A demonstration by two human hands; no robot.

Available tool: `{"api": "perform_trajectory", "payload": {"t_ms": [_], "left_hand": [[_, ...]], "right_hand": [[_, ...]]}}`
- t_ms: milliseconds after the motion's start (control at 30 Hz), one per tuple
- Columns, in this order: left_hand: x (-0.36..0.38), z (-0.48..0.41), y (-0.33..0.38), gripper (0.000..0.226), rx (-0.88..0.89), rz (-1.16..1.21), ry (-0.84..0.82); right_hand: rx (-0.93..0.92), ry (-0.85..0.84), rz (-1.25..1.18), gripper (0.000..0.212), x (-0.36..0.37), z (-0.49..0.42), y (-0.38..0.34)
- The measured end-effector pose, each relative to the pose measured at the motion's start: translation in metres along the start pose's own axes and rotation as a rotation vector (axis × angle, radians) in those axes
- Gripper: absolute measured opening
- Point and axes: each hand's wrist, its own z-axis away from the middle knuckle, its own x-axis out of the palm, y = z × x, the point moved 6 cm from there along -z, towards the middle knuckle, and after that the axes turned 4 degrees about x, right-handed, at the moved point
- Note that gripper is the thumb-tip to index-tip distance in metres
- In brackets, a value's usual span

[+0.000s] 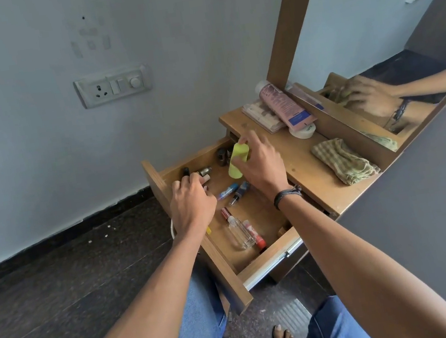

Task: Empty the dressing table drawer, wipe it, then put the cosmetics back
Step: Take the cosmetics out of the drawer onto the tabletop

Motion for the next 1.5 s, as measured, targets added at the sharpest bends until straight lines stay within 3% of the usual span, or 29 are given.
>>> {"api": "perform_trajectory", "payload": {"t_ms": [200,333,500,700,867,967,1067,1133,1367,1500], "left_hand": [[-0.002,-0.001,0.002,0.031,-0.008,-0.001,-0.023],[-0.002,-0.001,0.001,0.027,-0.013,-0.002,-0.014],[0.0,-0.001,0.0,0.024,-0.008,-0.004,-0.012],[0.003,-0.002,0.001,0.024,0.02,-0.042,-0.023],[0.013,-0.001,0.008,0.028,0.165,-0.228,-0.114],[0.024,0.001,0.019,0.034,0.268,-0.329,-0.268],[0.031,0.002,0.028,0.032,0.252,-0.339,-0.443],[0.036,0.001,0.035,0.031,0.179,-0.317,-0.545],[0.056,0.016,0.052,0.04,-0.032,-0.171,-0.671],[0.058,0.018,0.047,0.036,-0.061,-0.155,-0.645]], "right_hand": [[0.094,0.184,-0.247,0.041,-0.061,-0.023,0.006],[0.168,0.279,-0.229,0.036,-0.082,-0.031,0.027],[0.217,0.276,-0.159,0.03,-0.077,-0.033,0.052],[0.211,0.281,-0.163,0.029,-0.072,-0.039,0.06],[0.194,0.338,-0.203,0.055,-0.064,-0.021,0.063],[-0.015,0.451,-0.089,0.039,-0.063,0.001,0.047],[-0.308,0.33,0.06,0.011,-0.047,0.022,0.02],[-0.346,0.155,0.148,0.011,-0.026,0.032,0.012],[-0.01,-0.31,0.478,0.021,0.025,0.048,0.04],[0.068,-0.362,0.553,0.026,0.035,0.054,0.042]]}}
